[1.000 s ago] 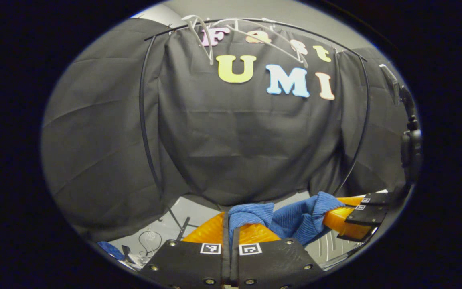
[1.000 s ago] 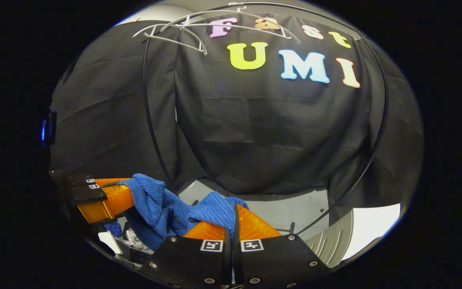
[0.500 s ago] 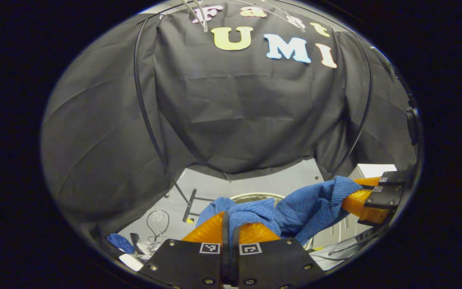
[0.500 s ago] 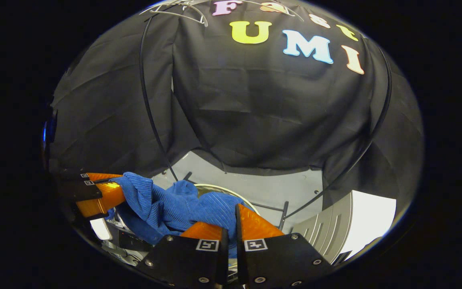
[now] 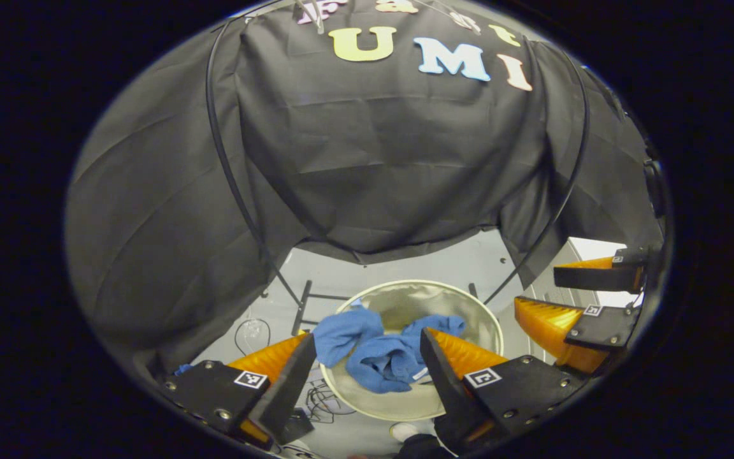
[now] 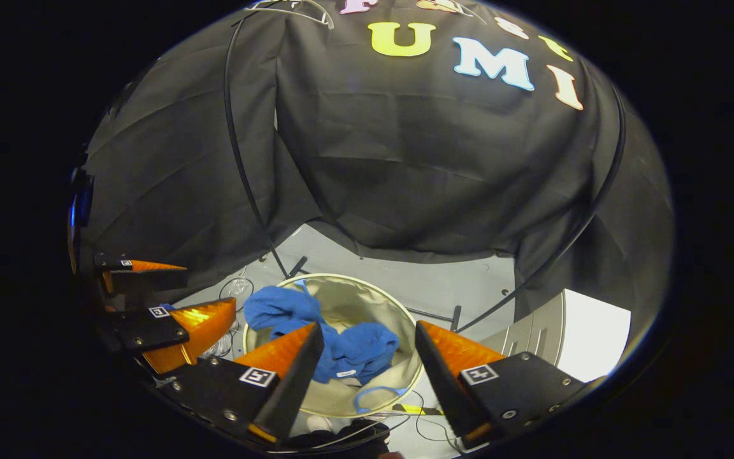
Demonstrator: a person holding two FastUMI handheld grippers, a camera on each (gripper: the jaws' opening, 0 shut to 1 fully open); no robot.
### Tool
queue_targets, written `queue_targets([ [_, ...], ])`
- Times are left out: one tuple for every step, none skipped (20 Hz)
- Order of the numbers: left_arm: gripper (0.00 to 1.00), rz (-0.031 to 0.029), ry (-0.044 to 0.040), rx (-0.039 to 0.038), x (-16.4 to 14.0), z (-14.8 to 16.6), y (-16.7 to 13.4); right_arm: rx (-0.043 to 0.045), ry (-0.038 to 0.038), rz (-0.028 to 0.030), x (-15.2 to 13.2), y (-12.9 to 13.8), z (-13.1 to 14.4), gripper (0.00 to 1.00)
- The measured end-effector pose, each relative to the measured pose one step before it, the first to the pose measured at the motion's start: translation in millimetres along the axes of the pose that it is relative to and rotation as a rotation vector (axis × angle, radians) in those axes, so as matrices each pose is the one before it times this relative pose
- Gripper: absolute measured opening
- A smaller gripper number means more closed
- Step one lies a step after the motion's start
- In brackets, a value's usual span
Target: Grasp the clothes on the hanger with both hands and then place them into the laundry hamper below.
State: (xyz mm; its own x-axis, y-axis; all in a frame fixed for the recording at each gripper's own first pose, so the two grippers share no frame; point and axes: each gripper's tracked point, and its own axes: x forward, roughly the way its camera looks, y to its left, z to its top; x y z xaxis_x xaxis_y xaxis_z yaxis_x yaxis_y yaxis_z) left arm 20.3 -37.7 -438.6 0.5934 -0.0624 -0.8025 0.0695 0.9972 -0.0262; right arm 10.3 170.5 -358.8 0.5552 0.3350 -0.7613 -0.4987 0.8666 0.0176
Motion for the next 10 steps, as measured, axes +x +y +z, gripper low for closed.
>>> queue_targets([
  [0.96,0.00291,-0.00425,-0.0034,-1.92,1.02,1.2,0.00527,-0.00403,-0.00261,-0.75,-0.73,2.38,0.95],
  [0.96,0.00193,-0.00795,-0.00274,-2.09,2.87,1.66,0.00444,-0.00492,-0.00511,-3.88,0.12,0.65,0.95],
  [0.96,0.00059,-0.01275,-0.00255,-4.35,3.63,1.88,0.00386,-0.00997,-0.00648,-3.61,-1.35,3.56,0.95],
  [0.96,-0.00136,-0.0153,-0.00151,-4.89,5.7,1.3,0.0051,-0.01386,-0.00683,-5.71,-0.63,2.89,0.95],
  [0.96,-0.00068,-0.02626,0.00015,-7.33,8.06,0.31,0.00718,-0.01693,-0.00807,-6.37,-2.13,6.05,0.95],
  [0.96,-0.00457,-0.0316,0.00036,-9.05,12.25,1.38,0.00836,-0.02055,-0.00816,-6.76,-0.95,5.22,0.95],
  [0.96,-0.00589,-0.03664,0.00207,-10.12,15.48,0.12,0.01116,-0.02737,-0.00834,-9.26,-3.25,10.91,0.95],
  [0.96,-0.00194,-0.04114,0.00367,-11.57,17.55,-0.1,0.01098,-0.03049,-0.00716,-11.41,-0.57,10.67,0.95],
  [0.96,0.00036,-0.04126,0.00367,-10.16,18.67,0.9,0.00698,-0.03375,-0.00756,-10.97,-2.59,12.35,0.95],
  [0.95,0.0001,-0.04399,0.00296,-8.87,20.66,0.12,0.00545,-0.03653,-0.00991,-8.46,-5.31,12.94,0.95],
])
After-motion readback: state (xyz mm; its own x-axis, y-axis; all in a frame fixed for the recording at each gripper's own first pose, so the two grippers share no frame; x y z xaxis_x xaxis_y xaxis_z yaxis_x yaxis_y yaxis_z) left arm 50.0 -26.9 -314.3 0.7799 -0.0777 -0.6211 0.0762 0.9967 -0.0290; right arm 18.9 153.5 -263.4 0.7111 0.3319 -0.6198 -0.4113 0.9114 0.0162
